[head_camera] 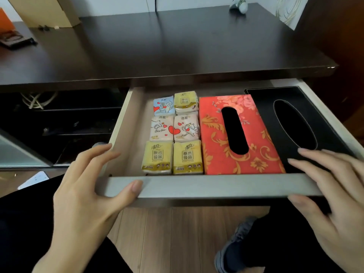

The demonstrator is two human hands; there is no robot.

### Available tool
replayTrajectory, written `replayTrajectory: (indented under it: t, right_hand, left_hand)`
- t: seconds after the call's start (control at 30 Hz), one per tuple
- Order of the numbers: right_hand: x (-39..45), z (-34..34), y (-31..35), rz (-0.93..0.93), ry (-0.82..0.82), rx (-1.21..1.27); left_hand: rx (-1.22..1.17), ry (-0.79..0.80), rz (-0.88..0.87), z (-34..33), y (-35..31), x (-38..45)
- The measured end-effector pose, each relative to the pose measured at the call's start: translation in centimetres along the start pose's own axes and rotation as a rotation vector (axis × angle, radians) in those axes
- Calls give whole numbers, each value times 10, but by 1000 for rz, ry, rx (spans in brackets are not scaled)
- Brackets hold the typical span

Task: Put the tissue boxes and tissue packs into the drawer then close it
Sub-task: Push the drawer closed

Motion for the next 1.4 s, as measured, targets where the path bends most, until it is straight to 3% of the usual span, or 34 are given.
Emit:
replayTrajectory:
  t: [0.1, 0.23, 0.47, 0.57, 0.63, 0.77, 0.83, 0.97, 1.23, 1.4]
  right_hand:
    - [60, -5, -17, 14, -64, -70]
    - [76, -32, -28, 87, -166, -80]
    - [119, -62, -46, 24, -216, -27]
    - [126, -69, -47, -15, -206, 18]
    - [112, -74, -51, -115, -256, 137]
    - [61, -96, -65, -551, -489, 460]
    - [62, -113, -67, -689, -453, 527]
    - [87, -133, -63, -689, -406, 471]
    - [135, -156, -87, -634, -365, 485]
    - [165, -171, -98, -593, -197, 500]
  left_hand:
    - [19, -14, 21, -14, 7, 23]
    - [16, -41, 27, -34, 14, 53]
    - [19, -101, 38, -59, 15, 101]
    - [-114, -141, 94, -63, 14, 106]
    - [-230, -221, 149, -63, 18, 86]
    - [-371, -296, 215, -86, 21, 25]
    - [-357, -217, 267, -109, 16, 20]
    - [-288, -115, 377, -140, 9, 41]
    - [-222, -36, 278, -167, 19, 94]
    - [-141, 87, 219, -183, 29, 130]
Point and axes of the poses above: each hand's wrist, its own x-axis towards the middle knuckle, its own z-axis out of the back of the hand, y = z × x, the point moved 5 cm from there along x, towards the middle knuckle, and after that the axes turned 5 degrees about z, right-handed, at the moved point
